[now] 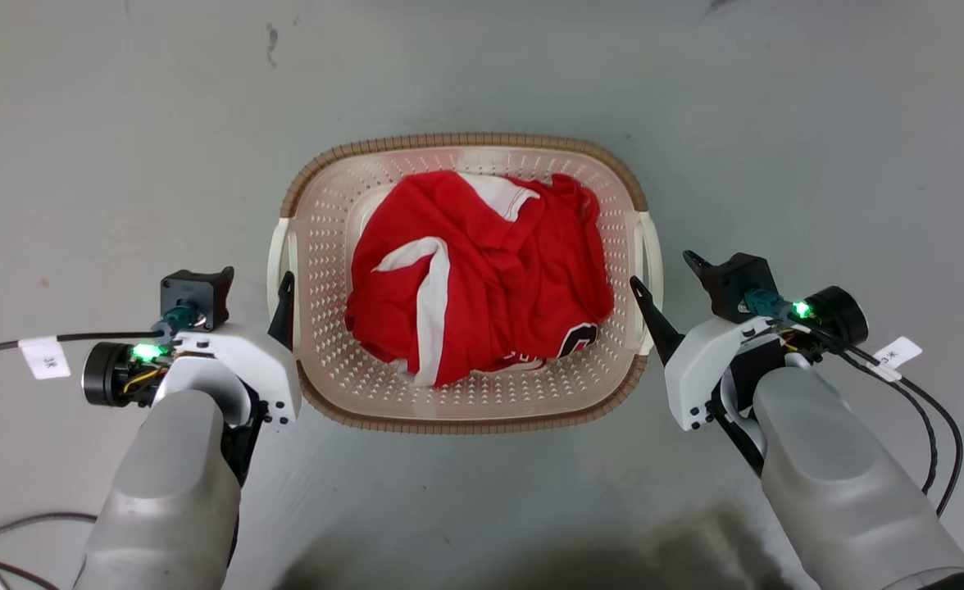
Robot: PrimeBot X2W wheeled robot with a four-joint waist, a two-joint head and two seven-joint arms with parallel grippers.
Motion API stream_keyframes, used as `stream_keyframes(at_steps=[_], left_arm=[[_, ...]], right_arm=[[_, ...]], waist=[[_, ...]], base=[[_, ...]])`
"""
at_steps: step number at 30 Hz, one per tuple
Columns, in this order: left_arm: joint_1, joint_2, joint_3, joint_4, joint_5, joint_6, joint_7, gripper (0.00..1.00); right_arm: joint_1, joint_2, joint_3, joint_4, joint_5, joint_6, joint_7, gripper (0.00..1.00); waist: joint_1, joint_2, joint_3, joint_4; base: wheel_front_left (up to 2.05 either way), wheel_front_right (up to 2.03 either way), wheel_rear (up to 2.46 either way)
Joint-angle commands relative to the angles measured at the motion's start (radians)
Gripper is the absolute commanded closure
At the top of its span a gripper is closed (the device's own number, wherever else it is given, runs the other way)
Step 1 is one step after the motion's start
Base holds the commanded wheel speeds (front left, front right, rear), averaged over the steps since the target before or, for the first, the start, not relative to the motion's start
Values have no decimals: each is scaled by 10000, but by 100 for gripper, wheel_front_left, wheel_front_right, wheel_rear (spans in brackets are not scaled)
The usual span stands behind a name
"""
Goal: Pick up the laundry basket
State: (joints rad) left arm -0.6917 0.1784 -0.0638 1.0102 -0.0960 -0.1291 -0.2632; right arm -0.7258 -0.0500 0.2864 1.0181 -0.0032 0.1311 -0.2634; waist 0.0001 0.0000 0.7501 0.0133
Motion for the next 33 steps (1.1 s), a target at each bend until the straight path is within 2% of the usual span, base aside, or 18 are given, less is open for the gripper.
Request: stream_keyframes(at_steps=[1,13,24,25,26,27,33], left_arm=[[-200,27,-146,136,-37,-11,-24,0],[-1033,-61,-791,795,-273,-12,-24,0],[-1609,-186,-1202,1355,-406,-13,-24,0],[-1617,-207,-1276,1464,-422,-13,-24,40],[-1654,-212,-1339,1525,-466,-13,-24,89],[-1694,-235,-1399,1580,-524,-13,-24,100],[-1768,-321,-1823,1808,-731,-14,-15,100]], right_arm=[[-250,-6,75,188,82,-7,-21,0],[-946,-6,421,897,230,-7,-21,0],[-1264,-7,842,1322,480,-7,-21,0],[-1297,-7,893,1371,502,-7,-19,0],[-1342,-9,929,1398,535,-7,-19,74],[-1385,-9,958,1403,544,-8,-21,100],[-1484,-46,1165,1531,628,10,-22,100]], waist=[[-1,0,229,44],[-1,0,1067,115],[-1,0,1407,97],[-1,0,1423,96],[-1,0,1437,95],[-1,0,1450,95],[-1,0,1357,123]], base=[[0,0,0],[0,0,0],[0,0,0],[0,0,0],[0,0,0],[0,0,0],[0,0,0]])
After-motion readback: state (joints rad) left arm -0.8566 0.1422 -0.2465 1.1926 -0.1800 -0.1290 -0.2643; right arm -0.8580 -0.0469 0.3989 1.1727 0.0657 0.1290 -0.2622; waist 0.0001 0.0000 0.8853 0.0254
